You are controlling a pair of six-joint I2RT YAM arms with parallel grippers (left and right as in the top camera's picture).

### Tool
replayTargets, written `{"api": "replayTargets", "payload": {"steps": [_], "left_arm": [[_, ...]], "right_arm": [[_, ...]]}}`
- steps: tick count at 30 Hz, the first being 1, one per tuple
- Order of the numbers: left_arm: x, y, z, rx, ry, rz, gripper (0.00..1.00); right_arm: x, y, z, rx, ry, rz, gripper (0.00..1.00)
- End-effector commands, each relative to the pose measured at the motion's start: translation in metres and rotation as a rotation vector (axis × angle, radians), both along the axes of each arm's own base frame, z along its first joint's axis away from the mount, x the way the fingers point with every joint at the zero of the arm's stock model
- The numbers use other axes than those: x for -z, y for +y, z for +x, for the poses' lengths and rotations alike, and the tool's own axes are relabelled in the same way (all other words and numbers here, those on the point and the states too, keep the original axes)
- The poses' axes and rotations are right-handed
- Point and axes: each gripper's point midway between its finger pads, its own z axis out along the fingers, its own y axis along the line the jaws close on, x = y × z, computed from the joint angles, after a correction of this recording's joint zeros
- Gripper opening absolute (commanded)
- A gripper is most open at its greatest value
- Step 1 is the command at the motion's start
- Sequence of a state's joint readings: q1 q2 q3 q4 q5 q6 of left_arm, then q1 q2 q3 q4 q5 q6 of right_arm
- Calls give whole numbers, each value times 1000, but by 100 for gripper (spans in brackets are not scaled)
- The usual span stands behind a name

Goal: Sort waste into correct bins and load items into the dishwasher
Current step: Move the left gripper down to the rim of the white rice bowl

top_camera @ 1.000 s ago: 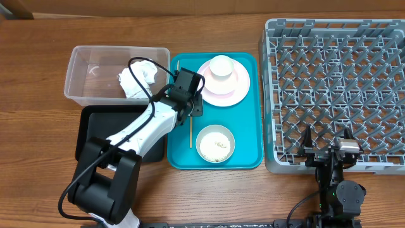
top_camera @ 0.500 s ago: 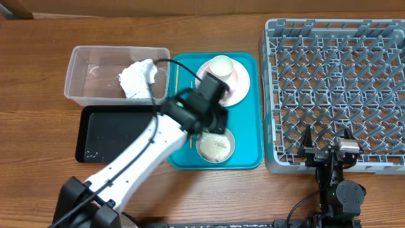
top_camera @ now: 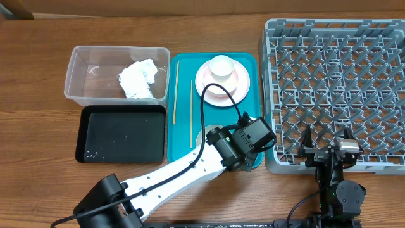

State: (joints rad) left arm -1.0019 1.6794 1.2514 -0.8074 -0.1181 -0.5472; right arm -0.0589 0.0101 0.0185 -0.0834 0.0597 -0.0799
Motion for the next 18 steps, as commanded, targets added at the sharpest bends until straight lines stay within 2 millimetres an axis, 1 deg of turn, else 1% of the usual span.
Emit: {"api": "replayTargets", "payload": {"steps": [1,8,12,14,18], "left_arm": [[3,10,13,-73,-61,47,22],[19,10,11,-117,-26,65,22],[27,8,8,-128,4,66,19],[31,8,8,-128,8,72,16],[34,9,10,-131,2,87,16]], "right_arm": [[3,-2,0,8,1,-6,100],[3,-2,0,8,1,-6,100],[3,-2,0,8,1,-6,100],[3,-2,0,8,1,-6,100],[3,-2,0,8,0,-6,100]]}}
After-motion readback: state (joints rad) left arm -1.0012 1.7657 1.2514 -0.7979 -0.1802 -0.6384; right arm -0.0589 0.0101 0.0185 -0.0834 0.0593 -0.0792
